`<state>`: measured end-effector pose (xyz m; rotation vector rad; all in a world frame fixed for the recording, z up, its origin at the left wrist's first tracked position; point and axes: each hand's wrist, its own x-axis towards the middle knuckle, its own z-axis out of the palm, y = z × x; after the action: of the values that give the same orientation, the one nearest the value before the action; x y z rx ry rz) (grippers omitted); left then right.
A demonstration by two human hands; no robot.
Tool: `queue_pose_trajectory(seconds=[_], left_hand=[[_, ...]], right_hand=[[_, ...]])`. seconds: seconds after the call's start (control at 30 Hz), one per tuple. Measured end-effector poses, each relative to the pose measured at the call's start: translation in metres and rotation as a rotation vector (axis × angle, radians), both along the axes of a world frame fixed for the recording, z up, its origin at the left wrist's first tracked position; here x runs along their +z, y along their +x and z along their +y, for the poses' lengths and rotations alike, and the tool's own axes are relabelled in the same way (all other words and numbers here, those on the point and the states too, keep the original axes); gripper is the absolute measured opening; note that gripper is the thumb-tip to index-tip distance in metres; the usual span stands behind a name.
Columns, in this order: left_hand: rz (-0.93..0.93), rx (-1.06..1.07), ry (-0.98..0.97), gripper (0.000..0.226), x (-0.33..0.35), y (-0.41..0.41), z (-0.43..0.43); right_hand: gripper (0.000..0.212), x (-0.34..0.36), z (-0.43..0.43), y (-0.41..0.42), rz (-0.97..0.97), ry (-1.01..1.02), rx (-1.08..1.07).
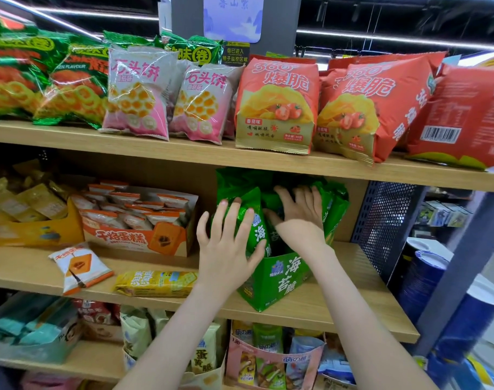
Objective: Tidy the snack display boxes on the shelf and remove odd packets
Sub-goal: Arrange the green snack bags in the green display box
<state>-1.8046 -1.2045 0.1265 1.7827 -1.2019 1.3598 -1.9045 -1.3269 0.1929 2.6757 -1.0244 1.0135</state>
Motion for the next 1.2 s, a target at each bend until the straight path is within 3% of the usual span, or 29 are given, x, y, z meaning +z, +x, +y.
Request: queue_pose_trajectory(seconds=[0.2,0.47,0.53,0.63,0.77,1.2], left_hand=[[0.011,-0.002,0.013,0.055,0.0,0.0,0.0],[0.013,-0.023,0.051,0.054,0.003,-0.002,0.0],[0.008,-0.021,0.05,0.053,0.004,-0.002,0.0],[0.006,-0.022,0.042,0.053,0.006,-0.004,-0.001],[0.012,-0.032,0.049,0.052,0.007,-0.006,-0.003],[0.036,-0.086,0.078,0.055,0.012,-0.011,-0.01]], right_hand=[[0.049,0.0,0.009,-0.015,-0.254,0.09,0.138],[0.048,-0.007,0.02,-0.021,-0.461,0.23,0.323],[0.046,-0.012,0.021,-0.02,-0.488,0.159,0.343],[0.044,-0.019,0.014,-0.019,-0.496,-0.143,0.209],[0.05,-0.02,0.008,-0.025,-0.48,-0.14,0.269],[0.045,-0.011,-0.006,-0.033,-0.499,-0.455,0.141]])
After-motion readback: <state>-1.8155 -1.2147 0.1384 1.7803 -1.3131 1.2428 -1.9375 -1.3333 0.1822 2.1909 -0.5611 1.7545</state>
